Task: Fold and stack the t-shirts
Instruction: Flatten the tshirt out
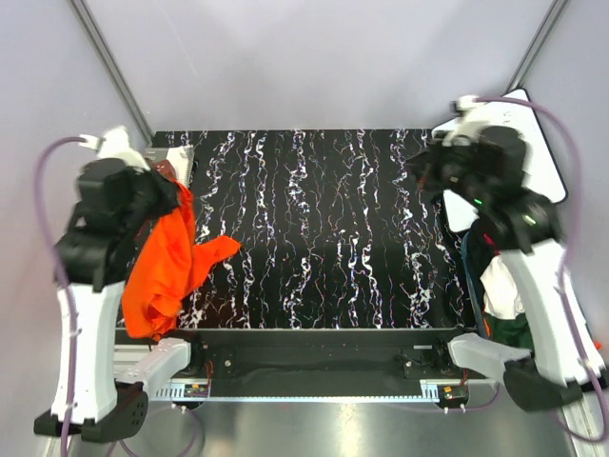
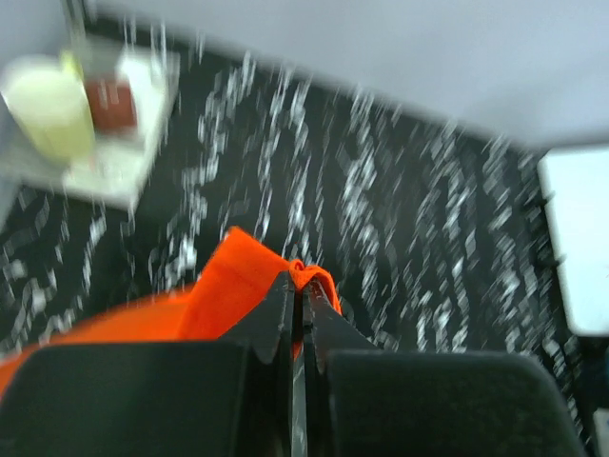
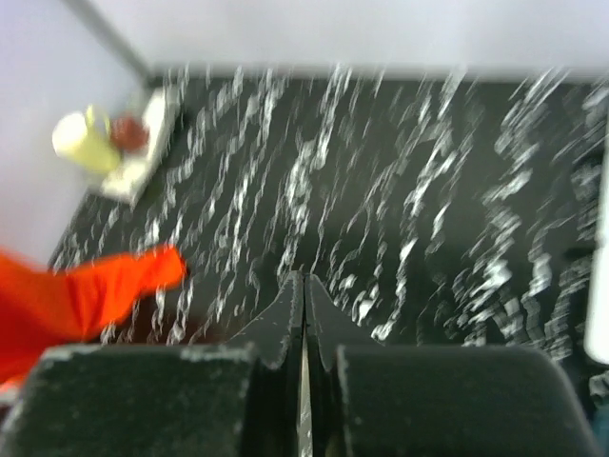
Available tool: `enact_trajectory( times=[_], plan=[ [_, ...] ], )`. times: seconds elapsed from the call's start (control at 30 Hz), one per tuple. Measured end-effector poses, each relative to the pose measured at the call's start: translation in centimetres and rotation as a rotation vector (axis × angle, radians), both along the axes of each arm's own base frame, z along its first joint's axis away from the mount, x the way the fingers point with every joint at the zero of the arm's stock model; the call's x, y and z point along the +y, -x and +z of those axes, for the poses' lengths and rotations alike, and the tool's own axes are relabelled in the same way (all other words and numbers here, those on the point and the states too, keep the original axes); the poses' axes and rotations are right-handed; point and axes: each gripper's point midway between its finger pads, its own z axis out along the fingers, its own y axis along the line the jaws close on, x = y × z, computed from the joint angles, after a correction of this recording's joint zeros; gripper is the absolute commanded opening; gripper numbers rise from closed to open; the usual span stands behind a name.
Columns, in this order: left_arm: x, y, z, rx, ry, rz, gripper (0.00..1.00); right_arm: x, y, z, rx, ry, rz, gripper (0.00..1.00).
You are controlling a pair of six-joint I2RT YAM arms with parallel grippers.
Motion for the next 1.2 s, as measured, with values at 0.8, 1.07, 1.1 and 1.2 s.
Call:
enact_trajectory(
  times=[0.8, 1.07, 1.1, 1.2],
  plan=[
    [-17.8, -0.7, 3.6, 0.086, 0.078, -0.622, 0.0, 17.6, -5.4, -20.2, 0.528, 0.065, 0.437, 0.77],
    [-14.4, 0.2, 7.9, -0.039, 0.055, -0.487, 0.0, 17.9, -5.4, -21.5, 0.577, 0.042, 0.421, 0.78],
    [-13.1, 0.4, 7.5, -0.039, 0.042, -0.44, 0.0, 17.9, -5.3, -21.7, 0.581, 0.039, 0.419, 0.79],
    [-9.6, 0.9, 4.9, 0.01, -0.005, -0.317, 0.0, 17.9, -5.1, -22.4, 0.601, 0.035, 0.412, 0.8]
  ],
)
